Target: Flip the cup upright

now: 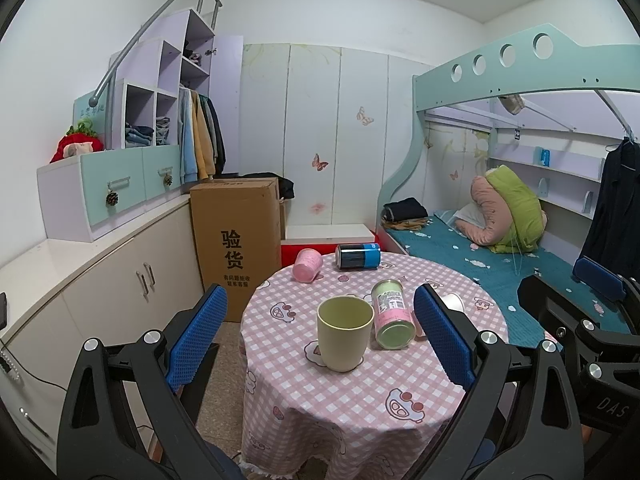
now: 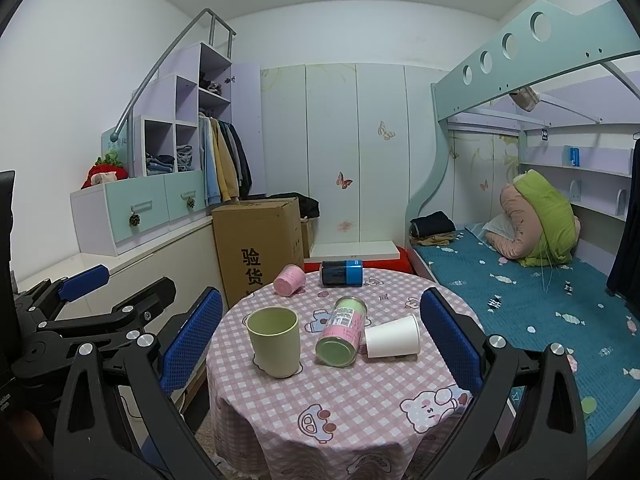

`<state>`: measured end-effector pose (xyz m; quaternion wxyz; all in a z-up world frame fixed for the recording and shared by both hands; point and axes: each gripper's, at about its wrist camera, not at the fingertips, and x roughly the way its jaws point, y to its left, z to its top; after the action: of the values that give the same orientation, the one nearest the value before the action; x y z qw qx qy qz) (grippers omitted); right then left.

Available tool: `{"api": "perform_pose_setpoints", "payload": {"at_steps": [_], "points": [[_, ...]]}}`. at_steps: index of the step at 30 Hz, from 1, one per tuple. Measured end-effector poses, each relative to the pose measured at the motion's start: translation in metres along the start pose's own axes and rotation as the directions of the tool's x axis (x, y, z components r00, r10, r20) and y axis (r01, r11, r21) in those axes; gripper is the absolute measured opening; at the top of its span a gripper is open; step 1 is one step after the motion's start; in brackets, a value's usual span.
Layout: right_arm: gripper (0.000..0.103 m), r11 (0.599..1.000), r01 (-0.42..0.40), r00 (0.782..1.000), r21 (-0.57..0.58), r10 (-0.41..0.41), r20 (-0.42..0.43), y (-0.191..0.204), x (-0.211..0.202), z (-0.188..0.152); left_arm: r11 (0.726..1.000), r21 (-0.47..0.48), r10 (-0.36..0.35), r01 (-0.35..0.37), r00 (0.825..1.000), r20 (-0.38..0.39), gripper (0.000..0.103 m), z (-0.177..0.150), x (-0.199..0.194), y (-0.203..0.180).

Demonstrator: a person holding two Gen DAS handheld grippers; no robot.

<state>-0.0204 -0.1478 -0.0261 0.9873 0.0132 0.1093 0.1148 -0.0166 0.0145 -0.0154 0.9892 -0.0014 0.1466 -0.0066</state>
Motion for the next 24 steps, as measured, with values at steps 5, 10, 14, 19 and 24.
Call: {"api": "perform_pose_setpoints", "payload": {"at_steps": [5, 10, 14, 19, 24], "points": [[0.096, 1.0, 0.0, 1.0, 0.001, 0.0, -0.003, 0.0, 0.0004, 0.0002, 1.0, 0.002, 0.01, -0.01, 1.0, 0.008, 0.095, 0.0008, 0.0004, 0.0022], [0.096, 1.0, -0.002, 1.0, 0.003, 0.002, -0.004, -0.0007, 0.001, 0.0003, 1.0, 0.006, 0.016, -0.016, 1.0, 0.015, 0.095, -0.0003, 0.0006, 0.0015], [0.096, 1.0, -0.001, 1.0, 0.003, 0.001, -0.003, 0.0002, 0.0012, 0.0004, 1.0, 0.008, 0.017, -0.017, 1.0, 0.018, 0.095, -0.0003, 0.001, 0.0011], [0.096, 1.0, -0.003, 1.0, 0.006, 0.003, -0.004, 0.0002, 0.0013, 0.0005, 1.0, 0.009, 0.02, -0.02, 1.0, 0.018, 0.095, -0.0014, 0.0005, -0.0002], [0.096, 1.0, -0.002, 1.0, 0.005, 0.002, -0.003, -0.0003, 0.0013, 0.0002, 1.0, 0.009, 0.02, -0.02, 1.0, 0.017, 0.095, -0.0015, 0.0006, -0.0002]]}}
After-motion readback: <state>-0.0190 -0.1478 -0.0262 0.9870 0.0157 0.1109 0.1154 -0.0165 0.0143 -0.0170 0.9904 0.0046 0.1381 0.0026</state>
